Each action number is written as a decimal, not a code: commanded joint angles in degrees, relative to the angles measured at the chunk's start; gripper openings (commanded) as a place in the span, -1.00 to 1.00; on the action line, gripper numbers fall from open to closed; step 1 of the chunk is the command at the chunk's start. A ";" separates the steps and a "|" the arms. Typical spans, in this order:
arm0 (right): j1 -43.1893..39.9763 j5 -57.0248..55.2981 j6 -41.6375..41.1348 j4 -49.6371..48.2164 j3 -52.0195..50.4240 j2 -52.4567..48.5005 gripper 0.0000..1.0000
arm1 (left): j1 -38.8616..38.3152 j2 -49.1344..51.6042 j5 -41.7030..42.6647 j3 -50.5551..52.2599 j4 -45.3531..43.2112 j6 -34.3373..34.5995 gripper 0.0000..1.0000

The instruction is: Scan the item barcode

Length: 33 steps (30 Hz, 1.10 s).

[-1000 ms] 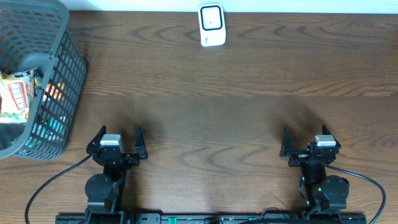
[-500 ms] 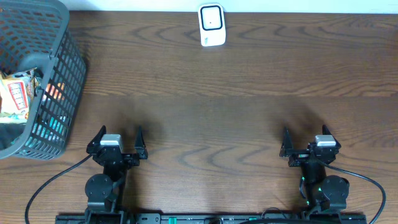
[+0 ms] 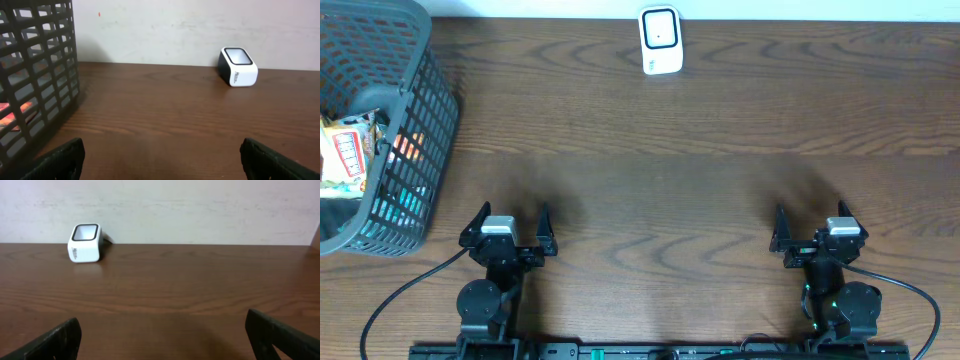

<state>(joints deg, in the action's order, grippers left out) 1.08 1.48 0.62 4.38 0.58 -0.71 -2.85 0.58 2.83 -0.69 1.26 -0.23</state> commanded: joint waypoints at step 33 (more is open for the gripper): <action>0.37 -0.46 -0.15 0.04 -0.22 -0.07 0.98 | -0.07 -0.24 30.75 0.24 -38.66 30.99 0.95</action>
<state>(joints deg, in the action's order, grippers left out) 1.08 1.45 0.64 4.34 0.56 -0.78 -2.85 0.62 31.90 -0.36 -32.12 29.43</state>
